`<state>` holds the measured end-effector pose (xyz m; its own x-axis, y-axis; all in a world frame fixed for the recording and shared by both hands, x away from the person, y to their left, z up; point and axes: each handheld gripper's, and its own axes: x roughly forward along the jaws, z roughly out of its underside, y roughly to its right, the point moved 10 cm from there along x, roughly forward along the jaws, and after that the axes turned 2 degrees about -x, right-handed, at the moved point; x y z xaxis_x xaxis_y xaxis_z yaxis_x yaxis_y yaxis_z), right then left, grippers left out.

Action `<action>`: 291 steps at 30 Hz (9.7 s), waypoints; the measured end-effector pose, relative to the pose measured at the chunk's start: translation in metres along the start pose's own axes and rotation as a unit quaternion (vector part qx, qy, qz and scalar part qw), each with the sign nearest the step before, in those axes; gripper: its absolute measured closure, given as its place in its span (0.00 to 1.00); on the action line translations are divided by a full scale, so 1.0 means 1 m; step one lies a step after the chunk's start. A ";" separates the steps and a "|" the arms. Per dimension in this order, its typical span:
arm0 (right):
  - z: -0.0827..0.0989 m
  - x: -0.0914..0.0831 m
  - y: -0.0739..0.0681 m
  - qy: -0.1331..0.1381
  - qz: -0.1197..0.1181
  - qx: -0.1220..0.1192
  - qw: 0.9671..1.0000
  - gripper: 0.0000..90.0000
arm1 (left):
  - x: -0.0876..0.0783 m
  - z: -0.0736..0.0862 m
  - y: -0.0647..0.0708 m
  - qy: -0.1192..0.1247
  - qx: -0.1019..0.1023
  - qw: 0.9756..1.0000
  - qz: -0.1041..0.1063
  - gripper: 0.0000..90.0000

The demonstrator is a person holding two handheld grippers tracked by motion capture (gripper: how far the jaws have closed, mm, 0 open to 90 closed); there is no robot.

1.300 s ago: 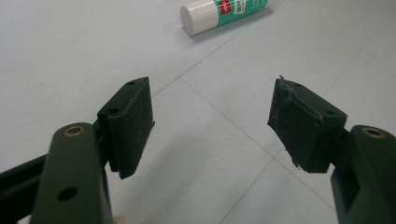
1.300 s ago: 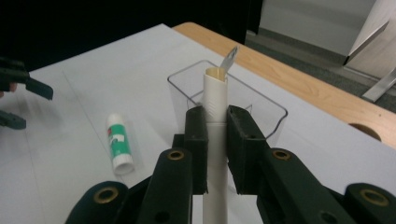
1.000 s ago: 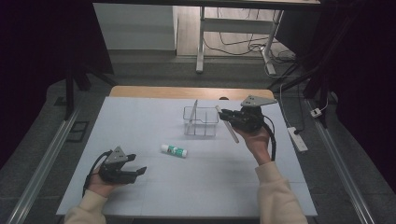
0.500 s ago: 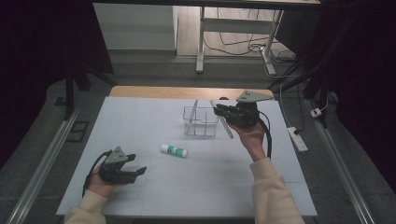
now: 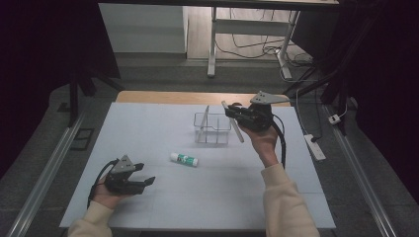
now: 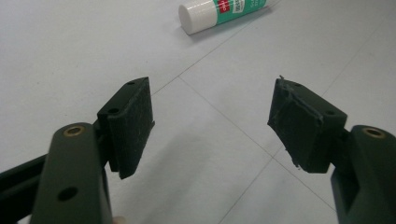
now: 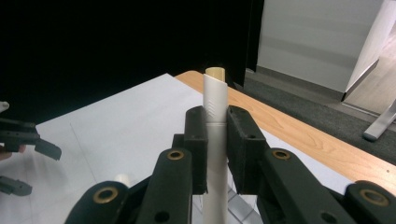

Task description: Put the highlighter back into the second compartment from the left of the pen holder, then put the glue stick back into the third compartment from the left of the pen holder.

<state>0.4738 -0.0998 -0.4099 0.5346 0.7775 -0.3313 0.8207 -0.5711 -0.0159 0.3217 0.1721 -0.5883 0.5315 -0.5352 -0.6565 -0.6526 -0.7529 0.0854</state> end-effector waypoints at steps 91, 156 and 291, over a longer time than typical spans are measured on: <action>-0.019 0.098 0.015 0.038 0.029 0.015 0.999 0.86 | -0.005 0.003 -0.004 0.007 -0.011 1.000 0.000 0.34; 0.055 0.050 0.025 -0.031 0.021 0.026 0.999 0.61 | 0.000 0.004 -0.005 -0.001 -0.008 1.000 -0.001 0.34; 0.186 -0.107 0.028 -0.159 0.069 -0.003 0.985 0.47 | 0.076 -0.090 -0.007 -0.169 0.187 0.964 0.086 0.32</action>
<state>0.4017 -0.2477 -0.5499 0.5523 0.5705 -0.6079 0.7465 -0.6630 0.0561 0.4155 0.1019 -0.5713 0.2330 -0.4362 -0.8692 -0.8983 -0.4390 -0.0205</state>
